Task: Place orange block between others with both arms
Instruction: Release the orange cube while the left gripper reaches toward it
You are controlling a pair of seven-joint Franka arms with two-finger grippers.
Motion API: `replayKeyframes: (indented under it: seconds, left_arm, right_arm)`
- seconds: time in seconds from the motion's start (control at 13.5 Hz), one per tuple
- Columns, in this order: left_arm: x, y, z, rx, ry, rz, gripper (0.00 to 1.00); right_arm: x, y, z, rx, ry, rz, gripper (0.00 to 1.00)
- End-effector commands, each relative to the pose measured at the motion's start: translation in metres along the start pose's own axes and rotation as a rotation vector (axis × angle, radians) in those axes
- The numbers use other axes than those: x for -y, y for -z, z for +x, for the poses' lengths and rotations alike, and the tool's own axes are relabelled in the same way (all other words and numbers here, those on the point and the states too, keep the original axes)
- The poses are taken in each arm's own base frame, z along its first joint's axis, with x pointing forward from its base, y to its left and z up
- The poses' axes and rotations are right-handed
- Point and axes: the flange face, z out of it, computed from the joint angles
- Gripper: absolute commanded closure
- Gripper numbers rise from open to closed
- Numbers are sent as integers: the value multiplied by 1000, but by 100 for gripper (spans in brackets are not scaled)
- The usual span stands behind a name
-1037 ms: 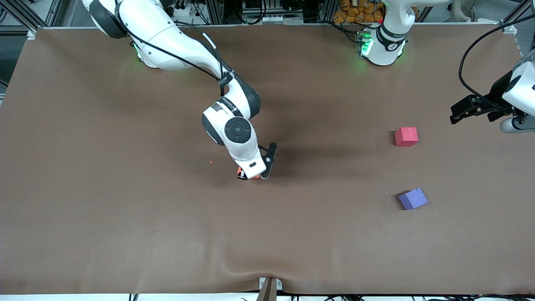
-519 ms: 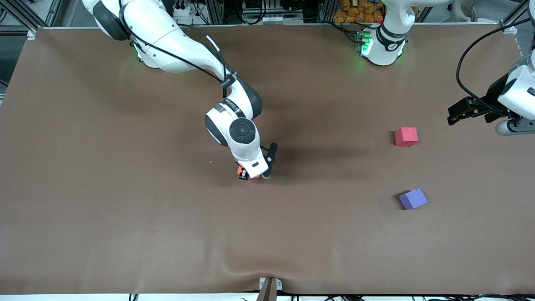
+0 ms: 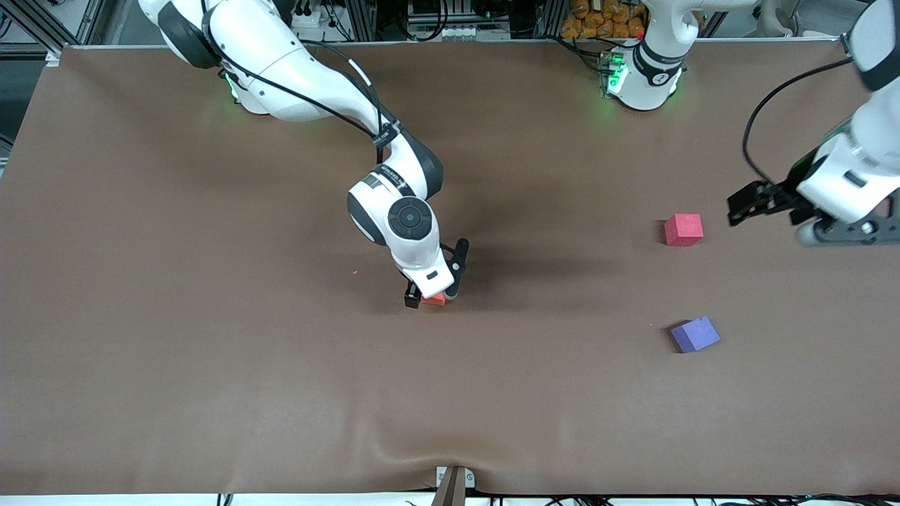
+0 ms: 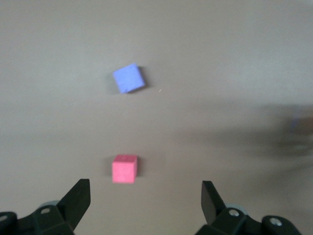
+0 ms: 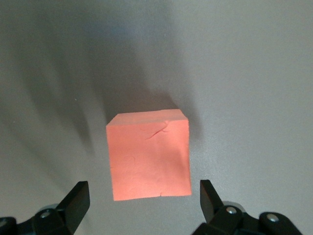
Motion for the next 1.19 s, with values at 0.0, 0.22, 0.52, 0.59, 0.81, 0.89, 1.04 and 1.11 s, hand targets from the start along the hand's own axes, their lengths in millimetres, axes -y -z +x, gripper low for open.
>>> replayKeyframes:
  seconds: [0.0, 0.22, 0.52, 0.59, 0.81, 0.89, 1.04, 1.11]
  left_arm:
    - [-38, -27, 17, -9, -42, -21, 0]
    - [-89, -51, 13, 28, 23, -11, 0]
    - [-161, -80, 6, 43, 71, -3, 0]
    - [-185, -92, 8, 48, 68, 1, 0]
    - [-270, -127, 1, 66, 12, 11, 0]
    - [-293, -144, 0, 69, 11, 10, 0]
    - [-346, -174, 0, 29, -1, -24, 0]
    - [-376, -196, -9, 18, 4, -30, 0]
  right_arm:
    - [-12, 11, 1, -29, 5, -22, 0]
    - [-63, 40, -43, -73, -116, -8, 0]
    - [-133, 108, -147, -87, -320, 50, 0]
    - [-148, 131, -175, -89, -361, 41, 0]
    - [-168, 195, -252, -50, -464, 60, 0]
    - [-174, 204, -284, -22, -516, 88, 0]
    - [-180, 230, -343, 6, -596, 131, 0]
    - [-177, 245, -366, 10, -631, 164, 0]
